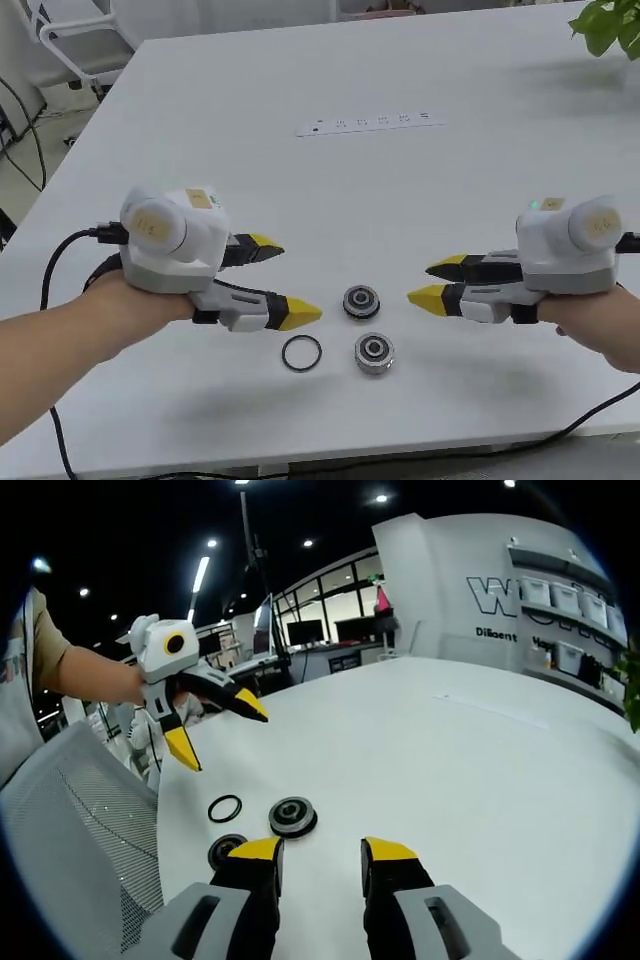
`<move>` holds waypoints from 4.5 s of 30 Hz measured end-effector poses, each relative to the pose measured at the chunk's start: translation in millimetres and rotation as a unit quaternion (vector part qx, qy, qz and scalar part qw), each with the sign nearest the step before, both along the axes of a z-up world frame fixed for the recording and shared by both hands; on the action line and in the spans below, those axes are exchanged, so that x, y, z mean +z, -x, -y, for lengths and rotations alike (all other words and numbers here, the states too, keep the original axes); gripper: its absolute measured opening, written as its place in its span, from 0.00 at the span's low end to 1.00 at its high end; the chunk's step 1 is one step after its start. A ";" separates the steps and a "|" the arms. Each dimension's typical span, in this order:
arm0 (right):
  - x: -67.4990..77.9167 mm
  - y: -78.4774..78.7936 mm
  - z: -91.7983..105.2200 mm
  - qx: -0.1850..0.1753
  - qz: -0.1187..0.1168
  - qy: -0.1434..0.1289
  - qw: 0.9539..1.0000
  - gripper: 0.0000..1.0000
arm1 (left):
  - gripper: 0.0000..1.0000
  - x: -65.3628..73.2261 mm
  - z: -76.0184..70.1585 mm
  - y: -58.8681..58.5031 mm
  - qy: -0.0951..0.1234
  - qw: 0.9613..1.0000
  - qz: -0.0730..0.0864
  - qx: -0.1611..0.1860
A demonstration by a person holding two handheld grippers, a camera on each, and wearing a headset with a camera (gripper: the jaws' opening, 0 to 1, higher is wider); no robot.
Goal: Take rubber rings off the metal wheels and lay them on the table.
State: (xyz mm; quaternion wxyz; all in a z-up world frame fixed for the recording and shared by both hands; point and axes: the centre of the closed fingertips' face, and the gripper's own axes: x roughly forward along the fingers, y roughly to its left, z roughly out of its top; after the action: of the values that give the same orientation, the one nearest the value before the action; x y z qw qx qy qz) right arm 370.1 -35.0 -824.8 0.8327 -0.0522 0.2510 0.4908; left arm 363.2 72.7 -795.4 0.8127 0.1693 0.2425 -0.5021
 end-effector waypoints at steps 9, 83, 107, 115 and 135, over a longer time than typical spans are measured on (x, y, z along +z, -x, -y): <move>-9.2 2.9 -11.5 0.030 0.001 0.010 0.999 0.27 | 0.58 -15.4 11.5 -0.8 -0.001 1.000 -0.013 -0.005; -32.4 3.6 -42.5 0.085 -0.013 0.039 0.996 0.25 | 0.17 -51.8 64.4 -13.7 -0.024 0.999 -0.019 -0.045; -33.9 0.9 -55.3 0.088 -0.012 0.033 0.996 0.26 | 0.14 -47.3 61.0 -11.8 -0.021 0.999 -0.019 -0.024; -35.3 -0.1 -50.0 0.086 -0.015 0.033 0.996 0.24 | 0.14 -49.1 62.3 -11.8 -0.017 0.999 -0.020 -0.018; -36.6 4.9 -42.2 0.078 -0.044 0.028 0.996 0.08 | 0.14 -52.8 63.0 -15.6 -0.013 1.000 -0.024 -0.010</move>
State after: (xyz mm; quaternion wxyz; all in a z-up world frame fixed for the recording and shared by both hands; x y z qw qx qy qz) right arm 365.3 7.3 -861.4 0.7780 -0.0730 0.2963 0.5492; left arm 378.8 9.7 -848.1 0.7993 0.1702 0.2667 -0.5110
